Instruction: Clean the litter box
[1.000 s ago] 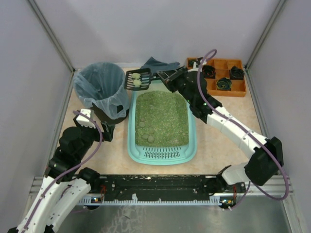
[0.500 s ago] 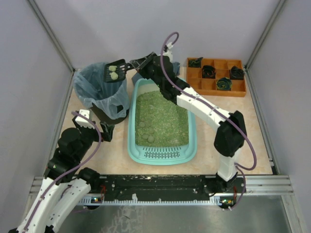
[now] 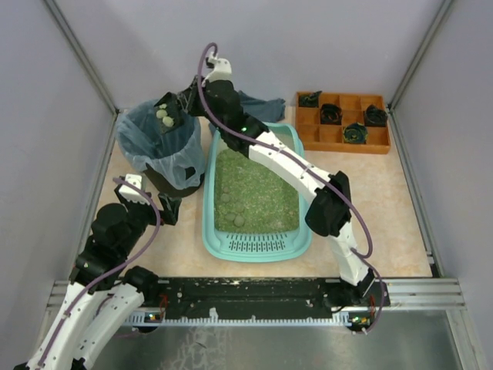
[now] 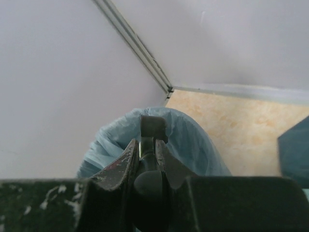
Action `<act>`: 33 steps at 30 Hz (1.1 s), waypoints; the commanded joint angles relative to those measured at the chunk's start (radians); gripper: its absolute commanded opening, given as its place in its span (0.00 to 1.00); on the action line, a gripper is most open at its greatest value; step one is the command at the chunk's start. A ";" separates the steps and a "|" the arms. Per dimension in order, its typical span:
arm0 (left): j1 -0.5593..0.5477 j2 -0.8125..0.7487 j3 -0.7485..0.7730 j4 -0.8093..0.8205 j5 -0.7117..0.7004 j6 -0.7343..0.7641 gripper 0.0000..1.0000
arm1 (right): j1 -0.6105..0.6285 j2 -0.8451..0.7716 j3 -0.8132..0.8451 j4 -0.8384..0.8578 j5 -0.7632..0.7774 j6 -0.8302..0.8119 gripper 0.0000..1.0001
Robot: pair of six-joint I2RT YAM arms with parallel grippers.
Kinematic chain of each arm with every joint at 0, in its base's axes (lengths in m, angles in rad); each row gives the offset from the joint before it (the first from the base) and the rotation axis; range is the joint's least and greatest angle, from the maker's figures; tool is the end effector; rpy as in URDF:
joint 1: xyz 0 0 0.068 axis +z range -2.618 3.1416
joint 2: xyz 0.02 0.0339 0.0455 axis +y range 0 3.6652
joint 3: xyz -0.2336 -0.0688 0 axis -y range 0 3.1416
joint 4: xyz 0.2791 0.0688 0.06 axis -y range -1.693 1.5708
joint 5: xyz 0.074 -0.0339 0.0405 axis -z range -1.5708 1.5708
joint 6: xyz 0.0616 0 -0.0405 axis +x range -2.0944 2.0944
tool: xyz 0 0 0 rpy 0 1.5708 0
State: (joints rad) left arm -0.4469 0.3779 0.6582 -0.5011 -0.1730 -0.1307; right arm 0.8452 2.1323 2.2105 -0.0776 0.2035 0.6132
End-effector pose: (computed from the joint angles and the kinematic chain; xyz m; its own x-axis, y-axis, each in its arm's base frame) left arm 0.1722 -0.0708 0.3051 -0.2316 -0.0314 -0.9723 0.2462 0.9651 -0.0898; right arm 0.3758 0.4049 0.3929 -0.3441 0.4614 -0.8177 -0.4897 0.6549 0.5756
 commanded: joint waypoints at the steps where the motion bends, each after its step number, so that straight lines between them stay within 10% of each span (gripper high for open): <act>1: 0.008 -0.006 0.000 0.018 -0.003 -0.001 1.00 | 0.060 0.036 0.128 0.015 0.033 -0.362 0.00; 14: 0.008 -0.002 0.000 0.018 -0.002 0.000 1.00 | 0.169 -0.051 -0.037 0.296 -0.003 -0.989 0.00; 33: 0.007 -0.018 -0.002 0.015 -0.018 -0.006 1.00 | 0.173 -0.350 -0.386 0.575 -0.007 -0.467 0.00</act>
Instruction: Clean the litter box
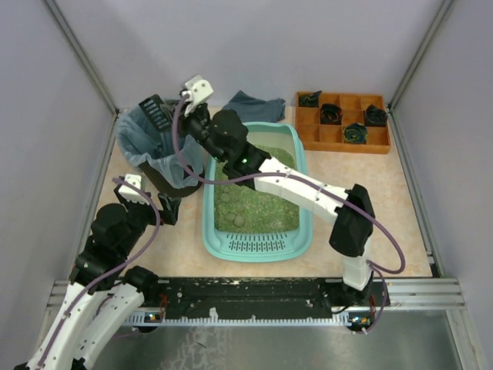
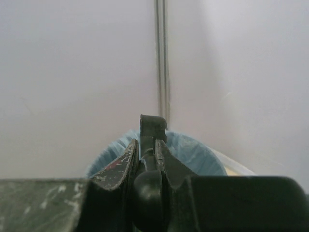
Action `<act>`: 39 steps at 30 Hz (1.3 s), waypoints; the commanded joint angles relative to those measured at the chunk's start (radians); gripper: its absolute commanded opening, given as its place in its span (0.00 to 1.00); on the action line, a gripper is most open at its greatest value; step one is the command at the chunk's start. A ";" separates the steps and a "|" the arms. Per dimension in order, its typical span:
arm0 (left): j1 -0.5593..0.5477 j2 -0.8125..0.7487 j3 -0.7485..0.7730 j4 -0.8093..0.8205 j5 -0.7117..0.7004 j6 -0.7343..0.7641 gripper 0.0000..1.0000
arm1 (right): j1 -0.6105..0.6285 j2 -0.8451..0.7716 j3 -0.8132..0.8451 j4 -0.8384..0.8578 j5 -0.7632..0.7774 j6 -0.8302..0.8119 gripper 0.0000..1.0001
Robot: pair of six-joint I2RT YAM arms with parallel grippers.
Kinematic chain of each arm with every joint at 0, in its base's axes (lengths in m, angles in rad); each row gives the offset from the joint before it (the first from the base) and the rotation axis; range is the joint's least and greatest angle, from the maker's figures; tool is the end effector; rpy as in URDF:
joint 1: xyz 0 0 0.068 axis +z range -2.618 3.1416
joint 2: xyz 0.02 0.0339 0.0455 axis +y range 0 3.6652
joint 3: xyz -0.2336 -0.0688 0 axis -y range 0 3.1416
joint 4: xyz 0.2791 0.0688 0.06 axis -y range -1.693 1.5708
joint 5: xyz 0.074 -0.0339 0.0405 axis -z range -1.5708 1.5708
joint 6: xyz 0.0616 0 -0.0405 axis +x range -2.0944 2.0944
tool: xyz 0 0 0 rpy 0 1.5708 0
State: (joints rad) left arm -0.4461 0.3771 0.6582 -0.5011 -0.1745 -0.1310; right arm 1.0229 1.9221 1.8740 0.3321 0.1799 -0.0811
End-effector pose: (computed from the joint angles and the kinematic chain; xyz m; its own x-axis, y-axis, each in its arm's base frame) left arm 0.1722 -0.0705 0.3052 -0.2307 -0.0323 -0.9725 0.2440 0.9656 -0.0899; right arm 0.2757 0.4307 0.4171 0.2063 0.1850 -0.9608 -0.7361 0.6763 -0.0278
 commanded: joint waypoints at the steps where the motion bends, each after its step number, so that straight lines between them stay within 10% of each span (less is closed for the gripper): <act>1: 0.007 -0.018 -0.002 0.015 -0.018 -0.006 1.00 | -0.004 -0.162 -0.079 0.181 0.034 0.269 0.00; 12: 0.007 -0.016 -0.002 0.015 -0.011 -0.004 1.00 | -0.084 -0.490 -0.462 0.191 0.296 0.615 0.00; 24: 0.009 -0.001 0.000 0.019 0.007 0.002 1.00 | -0.095 -0.897 -0.900 -0.100 0.572 0.488 0.00; 39: 0.008 -0.007 -0.003 0.019 0.010 0.005 1.00 | -0.095 -0.802 -0.824 -0.663 0.609 0.406 0.00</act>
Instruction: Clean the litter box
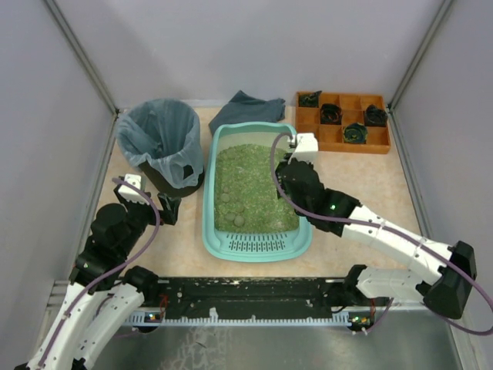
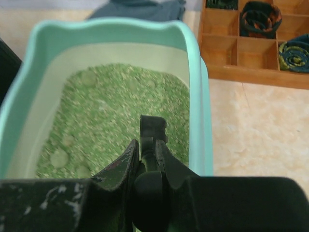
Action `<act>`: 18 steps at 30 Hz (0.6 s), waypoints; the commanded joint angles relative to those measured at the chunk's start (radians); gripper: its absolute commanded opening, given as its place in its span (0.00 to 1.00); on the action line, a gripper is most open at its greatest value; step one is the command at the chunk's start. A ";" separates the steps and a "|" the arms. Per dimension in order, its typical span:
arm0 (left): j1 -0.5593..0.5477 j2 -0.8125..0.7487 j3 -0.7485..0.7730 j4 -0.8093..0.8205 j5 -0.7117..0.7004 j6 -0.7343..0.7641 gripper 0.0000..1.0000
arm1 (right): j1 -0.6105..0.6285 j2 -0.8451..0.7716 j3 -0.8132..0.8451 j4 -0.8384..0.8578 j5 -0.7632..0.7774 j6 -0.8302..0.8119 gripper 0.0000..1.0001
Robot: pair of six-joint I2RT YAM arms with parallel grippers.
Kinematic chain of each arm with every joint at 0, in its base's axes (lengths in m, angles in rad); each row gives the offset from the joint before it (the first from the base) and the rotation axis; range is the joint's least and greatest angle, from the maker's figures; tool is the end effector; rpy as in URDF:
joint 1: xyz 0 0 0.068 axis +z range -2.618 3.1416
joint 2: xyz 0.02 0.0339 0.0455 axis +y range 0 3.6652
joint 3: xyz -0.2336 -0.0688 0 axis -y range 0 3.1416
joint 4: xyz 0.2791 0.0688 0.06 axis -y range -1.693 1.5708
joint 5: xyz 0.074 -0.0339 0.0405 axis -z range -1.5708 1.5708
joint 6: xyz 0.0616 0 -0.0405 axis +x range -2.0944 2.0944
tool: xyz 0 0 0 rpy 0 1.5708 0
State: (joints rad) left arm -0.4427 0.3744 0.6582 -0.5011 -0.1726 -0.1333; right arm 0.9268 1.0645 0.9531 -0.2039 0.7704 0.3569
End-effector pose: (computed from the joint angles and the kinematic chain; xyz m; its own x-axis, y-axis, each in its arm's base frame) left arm 0.1719 -0.0698 0.3056 -0.2290 -0.0363 -0.9727 0.2422 0.9658 -0.0931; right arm 0.2163 0.2167 0.3097 -0.2361 0.1032 -0.9662 -0.1002 0.9865 0.1298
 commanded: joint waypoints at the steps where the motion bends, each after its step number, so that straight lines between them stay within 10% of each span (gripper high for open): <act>1: 0.003 -0.003 -0.002 0.019 0.008 0.008 1.00 | 0.000 0.075 0.107 -0.140 0.011 -0.034 0.00; 18: 0.003 0.002 0.000 0.021 0.012 0.008 1.00 | -0.172 0.262 0.008 0.039 -0.335 0.145 0.00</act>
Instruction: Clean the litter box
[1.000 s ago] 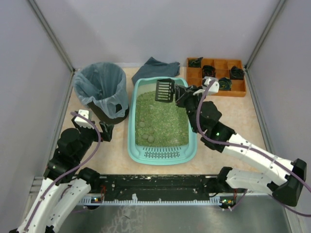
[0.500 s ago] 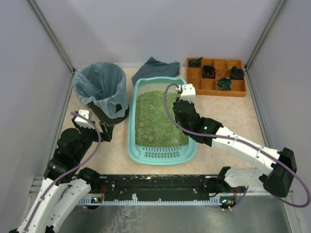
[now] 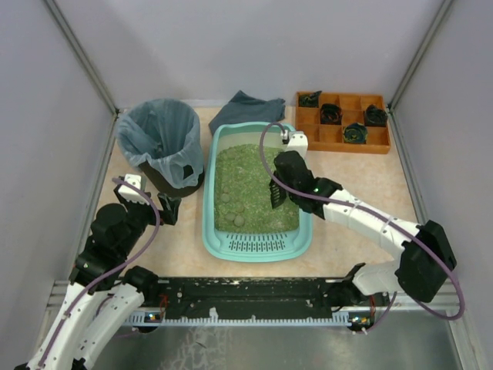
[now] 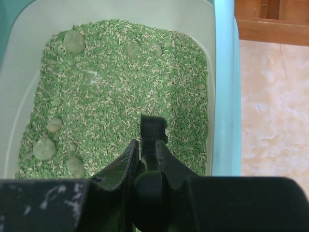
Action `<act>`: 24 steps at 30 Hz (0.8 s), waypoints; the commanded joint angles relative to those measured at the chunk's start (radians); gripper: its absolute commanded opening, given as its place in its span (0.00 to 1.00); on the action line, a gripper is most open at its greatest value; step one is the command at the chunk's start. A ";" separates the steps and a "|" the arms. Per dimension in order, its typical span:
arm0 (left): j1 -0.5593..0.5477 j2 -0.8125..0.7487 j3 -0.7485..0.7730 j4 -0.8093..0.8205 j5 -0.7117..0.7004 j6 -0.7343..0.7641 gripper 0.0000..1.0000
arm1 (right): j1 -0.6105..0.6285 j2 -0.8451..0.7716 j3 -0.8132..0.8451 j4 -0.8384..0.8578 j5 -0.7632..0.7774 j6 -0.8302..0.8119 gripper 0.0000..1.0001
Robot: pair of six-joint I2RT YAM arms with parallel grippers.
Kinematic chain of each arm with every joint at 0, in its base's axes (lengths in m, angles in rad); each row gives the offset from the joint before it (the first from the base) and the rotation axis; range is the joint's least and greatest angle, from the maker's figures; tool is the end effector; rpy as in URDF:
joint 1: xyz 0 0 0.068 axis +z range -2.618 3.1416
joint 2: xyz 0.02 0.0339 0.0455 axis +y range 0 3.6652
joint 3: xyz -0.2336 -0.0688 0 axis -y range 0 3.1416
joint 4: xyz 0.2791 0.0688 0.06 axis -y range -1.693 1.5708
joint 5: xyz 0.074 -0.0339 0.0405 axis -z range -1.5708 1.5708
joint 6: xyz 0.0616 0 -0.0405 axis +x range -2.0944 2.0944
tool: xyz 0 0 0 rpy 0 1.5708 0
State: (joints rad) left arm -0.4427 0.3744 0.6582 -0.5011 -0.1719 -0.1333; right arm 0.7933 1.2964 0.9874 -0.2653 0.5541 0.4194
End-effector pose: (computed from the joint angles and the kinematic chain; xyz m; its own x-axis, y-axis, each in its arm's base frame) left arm 0.1719 -0.0698 0.3056 -0.2291 -0.0363 -0.9727 0.2428 0.9656 -0.0932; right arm 0.2665 0.2245 0.2420 -0.4687 0.0175 -0.8832 -0.1153 0.9900 0.0808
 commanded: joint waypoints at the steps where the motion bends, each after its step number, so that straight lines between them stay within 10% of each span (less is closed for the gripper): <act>1: 0.004 0.003 0.000 0.020 0.012 0.008 1.00 | -0.041 0.042 -0.037 0.112 -0.137 0.086 0.00; 15: 0.003 -0.003 -0.001 0.019 0.010 0.007 1.00 | -0.041 0.089 -0.109 0.125 -0.218 0.120 0.09; 24: 0.003 -0.005 -0.002 0.019 0.014 0.009 1.00 | -0.041 -0.064 -0.053 0.043 -0.177 0.062 0.56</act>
State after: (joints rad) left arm -0.4427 0.3748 0.6582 -0.5007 -0.1707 -0.1333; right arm 0.7441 1.3163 0.9073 -0.1658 0.3977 0.5003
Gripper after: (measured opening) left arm 0.998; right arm 0.446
